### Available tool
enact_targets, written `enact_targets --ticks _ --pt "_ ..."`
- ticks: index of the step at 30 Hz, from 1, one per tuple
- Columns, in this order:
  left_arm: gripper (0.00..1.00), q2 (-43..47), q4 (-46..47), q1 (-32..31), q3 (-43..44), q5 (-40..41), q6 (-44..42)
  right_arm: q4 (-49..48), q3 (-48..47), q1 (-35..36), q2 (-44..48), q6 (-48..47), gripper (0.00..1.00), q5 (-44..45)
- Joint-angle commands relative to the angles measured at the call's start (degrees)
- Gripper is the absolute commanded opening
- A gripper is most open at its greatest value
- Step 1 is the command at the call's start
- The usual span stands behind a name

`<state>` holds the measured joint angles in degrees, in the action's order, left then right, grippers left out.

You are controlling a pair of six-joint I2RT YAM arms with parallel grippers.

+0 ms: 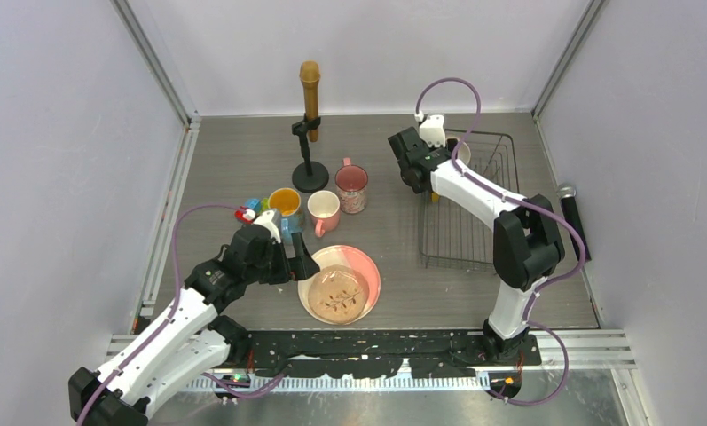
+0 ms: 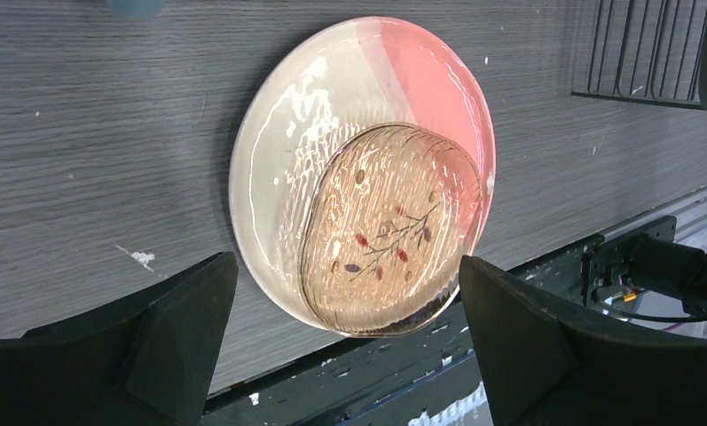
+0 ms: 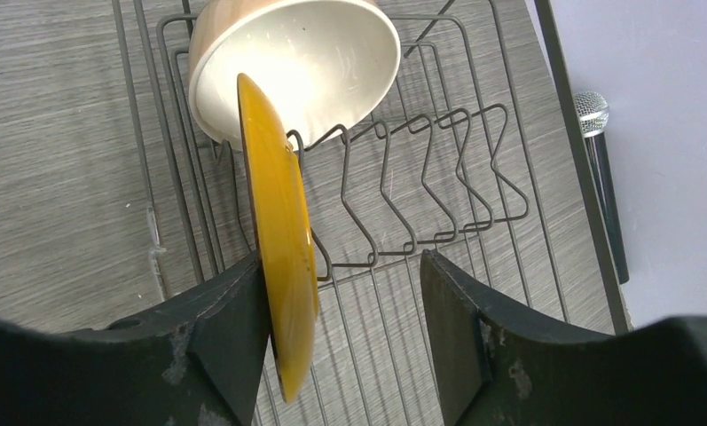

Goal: Unload the mixed dishes from the dish rack
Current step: Pick up the plate from the dish rack.

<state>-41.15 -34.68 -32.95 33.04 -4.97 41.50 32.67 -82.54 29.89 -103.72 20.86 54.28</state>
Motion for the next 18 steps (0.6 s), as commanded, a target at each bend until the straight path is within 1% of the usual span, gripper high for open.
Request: enact_targets --ticks 1,2,3,5,13,18 --pt "1.00 0.54 0.20 -0.19 0.07 0.49 -0.70 -4.28 0.64 0.15 0.96 -0.36 0.62 0.51" --pt "1.00 0.54 0.31 -0.19 0.01 0.35 -0.71 -4.72 0.78 0.16 0.67 -0.84 0.59 0.46" --pt "1.00 0.53 0.52 -0.19 -0.11 0.24 -0.71 -5.51 1.06 0.17 0.51 -1.09 0.58 0.47" --pt "1.00 0.47 0.73 -0.18 -0.17 -0.03 -0.71 -6.03 1.12 0.15 -0.40 -1.69 0.51 0.84" --pt "1.00 0.06 1.25 -0.17 -0.16 -0.50 -0.80 -6.87 2.49 0.17 -1.50 -2.15 0.39 -1.02" --pt "1.00 0.16 1.45 -0.18 -0.05 -0.81 -0.89 -8.01 3.67 0.17 -1.54 -1.73 0.35 -1.41"
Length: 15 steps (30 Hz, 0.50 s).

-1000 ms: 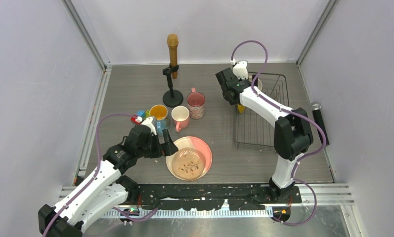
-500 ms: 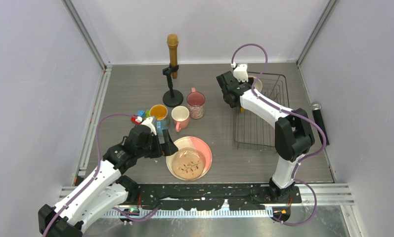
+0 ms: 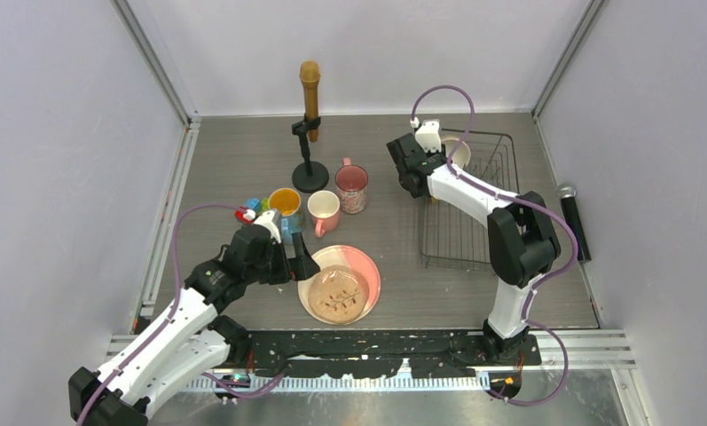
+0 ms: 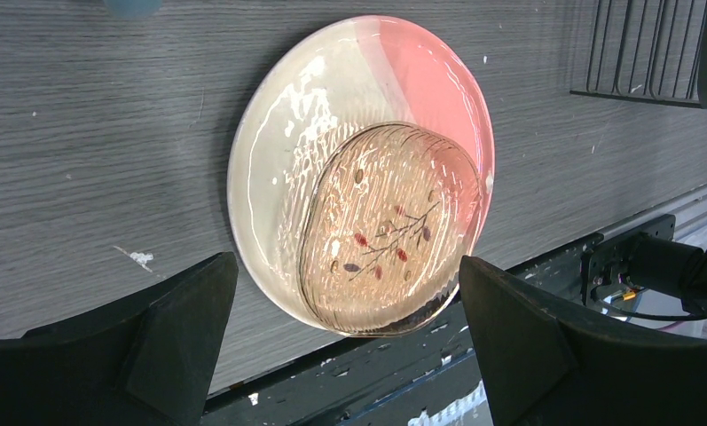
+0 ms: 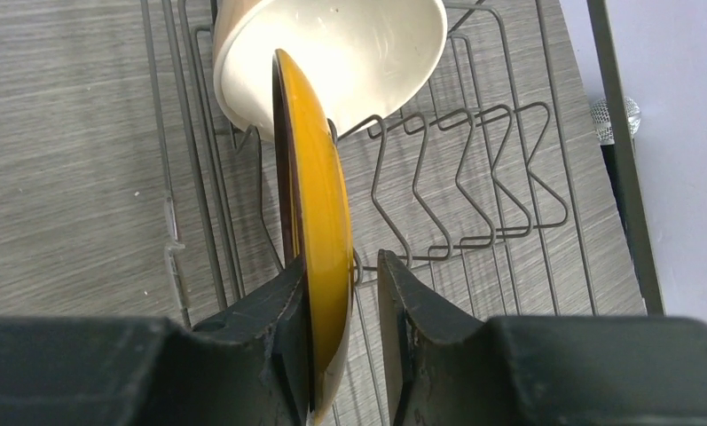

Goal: Unload the mixed dishes from the dish rack
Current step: Pick up the plate from the dish rack.

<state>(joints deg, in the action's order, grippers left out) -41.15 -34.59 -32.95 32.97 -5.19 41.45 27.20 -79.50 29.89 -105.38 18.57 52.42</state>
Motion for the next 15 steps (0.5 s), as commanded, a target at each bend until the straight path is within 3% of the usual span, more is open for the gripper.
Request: enact_targets --ticks 1,15 --pt "1.00 0.19 1.38 -0.16 -0.02 -0.61 -0.85 -2.66 0.92 0.17 -0.01 0.59 0.34 0.48" --pt "1.00 0.11 1.56 -0.18 -0.18 -0.43 -0.85 -2.47 0.32 0.16 0.20 -1.90 0.18 0.87"
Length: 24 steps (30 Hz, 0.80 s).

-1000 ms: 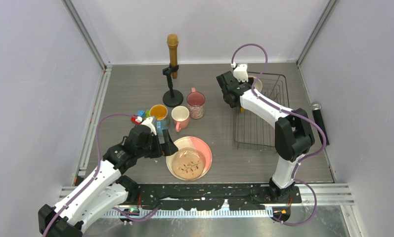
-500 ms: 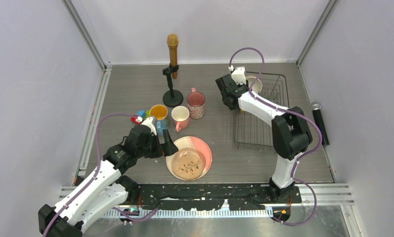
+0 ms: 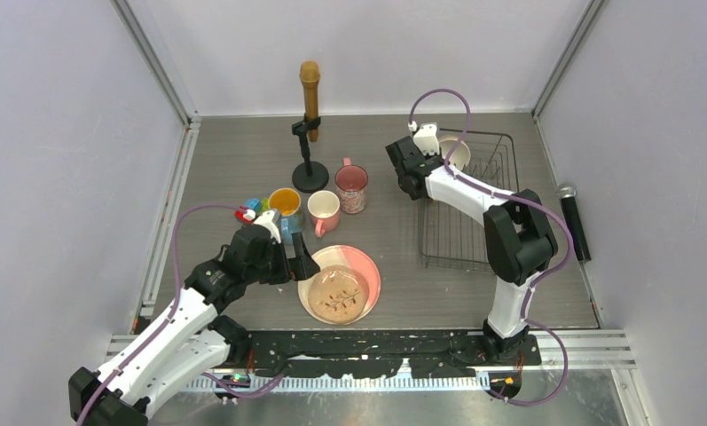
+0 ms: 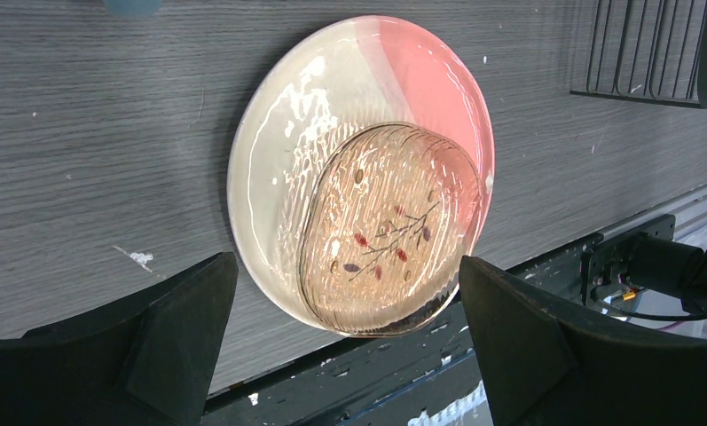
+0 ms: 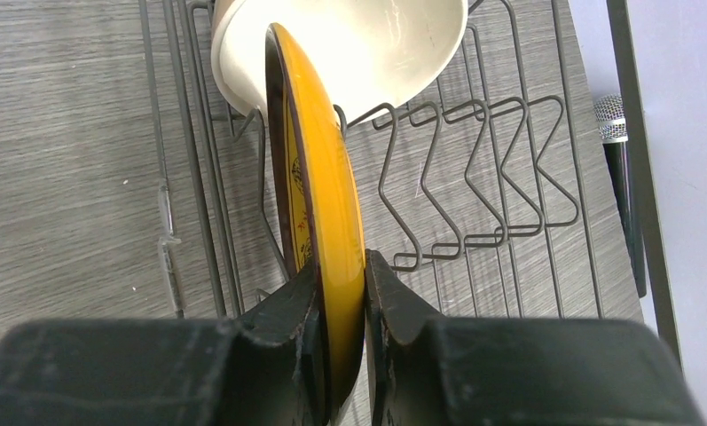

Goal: Unload the mixed dishes from the dish rack
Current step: Pick up the plate from the dish rack.

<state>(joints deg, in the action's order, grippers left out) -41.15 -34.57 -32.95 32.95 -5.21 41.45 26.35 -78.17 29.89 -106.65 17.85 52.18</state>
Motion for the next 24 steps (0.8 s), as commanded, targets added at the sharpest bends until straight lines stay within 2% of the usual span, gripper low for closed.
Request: enact_targets --ticks 1,8,24 --pt "1.00 0.08 1.57 -0.14 -0.19 -0.39 -0.85 -1.68 -1.15 0.16 1.80 -1.57 0.18 1.31" --pt "1.00 0.25 1.59 -0.18 -0.17 -0.41 -0.93 -1.57 -1.54 0.24 3.62 -2.98 0.13 2.60" --pt "1.00 0.76 1.38 -0.18 0.09 -0.17 -0.71 -2.61 -0.71 0.51 13.19 -4.20 0.12 4.04"
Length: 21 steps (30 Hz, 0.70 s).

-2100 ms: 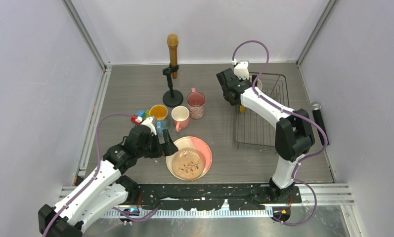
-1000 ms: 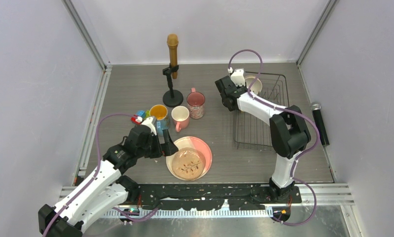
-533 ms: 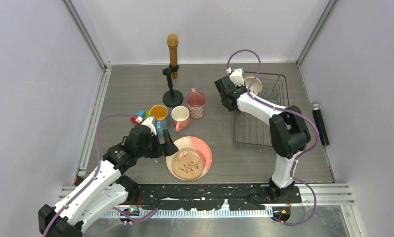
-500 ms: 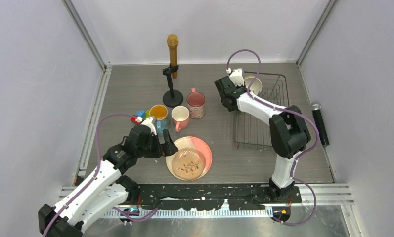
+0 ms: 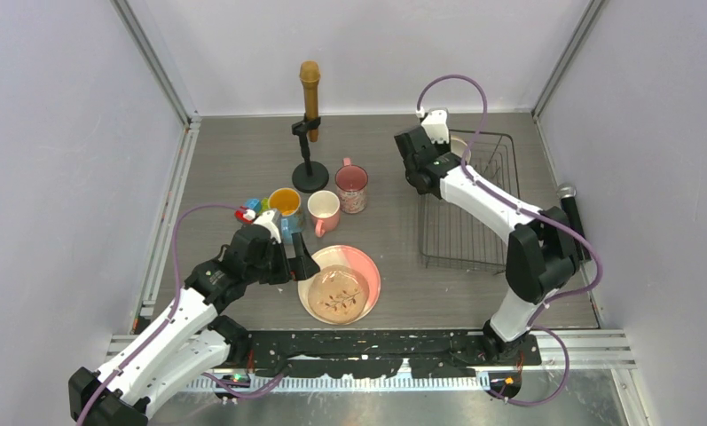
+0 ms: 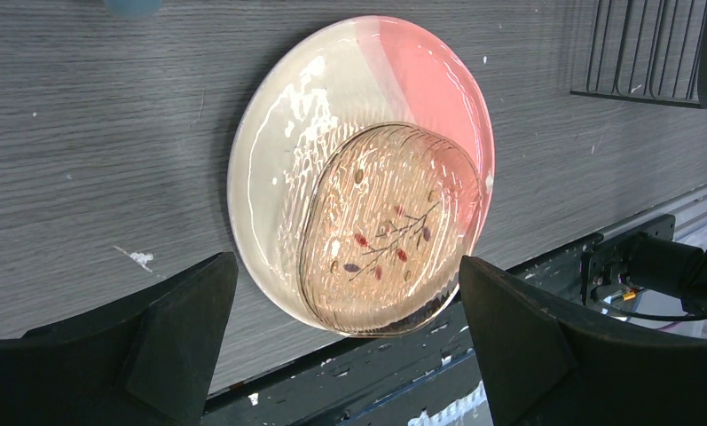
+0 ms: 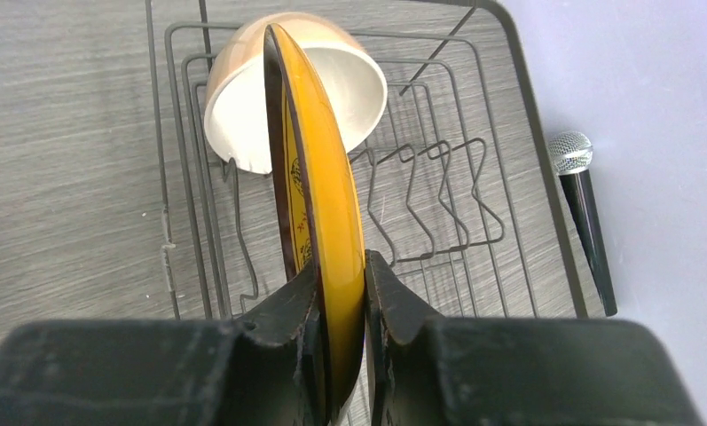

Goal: Unload the mixed dishes from the dish rack
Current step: Pick up the plate from the dish rack.

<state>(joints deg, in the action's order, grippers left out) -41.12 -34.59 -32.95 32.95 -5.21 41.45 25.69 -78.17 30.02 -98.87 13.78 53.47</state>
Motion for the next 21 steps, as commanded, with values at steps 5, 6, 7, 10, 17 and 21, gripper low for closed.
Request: enact_targets --ticks 5,6,7,10,17,21 --pt "1.00 0.31 2.77 -0.18 -0.05 -1.31 -0.24 -2.80 1.80 0.47 12.23 0.15 0.11 0.49" --pt "1.00 0.11 2.96 -0.19 0.00 -1.48 -0.16 -3.40 2.19 0.48 13.18 0.17 0.11 0.14" --pt "1.00 -0.04 3.21 -0.19 0.13 -1.63 -0.08 -3.74 3.12 0.48 15.31 0.30 0.11 -0.67" --pt "1.00 -0.46 4.54 -0.14 0.30 -2.44 0.18 -4.63 5.43 0.48 20.87 1.29 0.11 -3.63" --pt "1.00 -1.42 8.55 -0.18 1.04 -6.98 0.85 -7.57 13.71 0.41 31.71 6.57 0.09 -32.93" --pt "0.99 -2.07 9.40 -0.19 1.89 -8.76 0.74 -15.63 20.24 0.36 35.17 11.50 0.09 -58.96"
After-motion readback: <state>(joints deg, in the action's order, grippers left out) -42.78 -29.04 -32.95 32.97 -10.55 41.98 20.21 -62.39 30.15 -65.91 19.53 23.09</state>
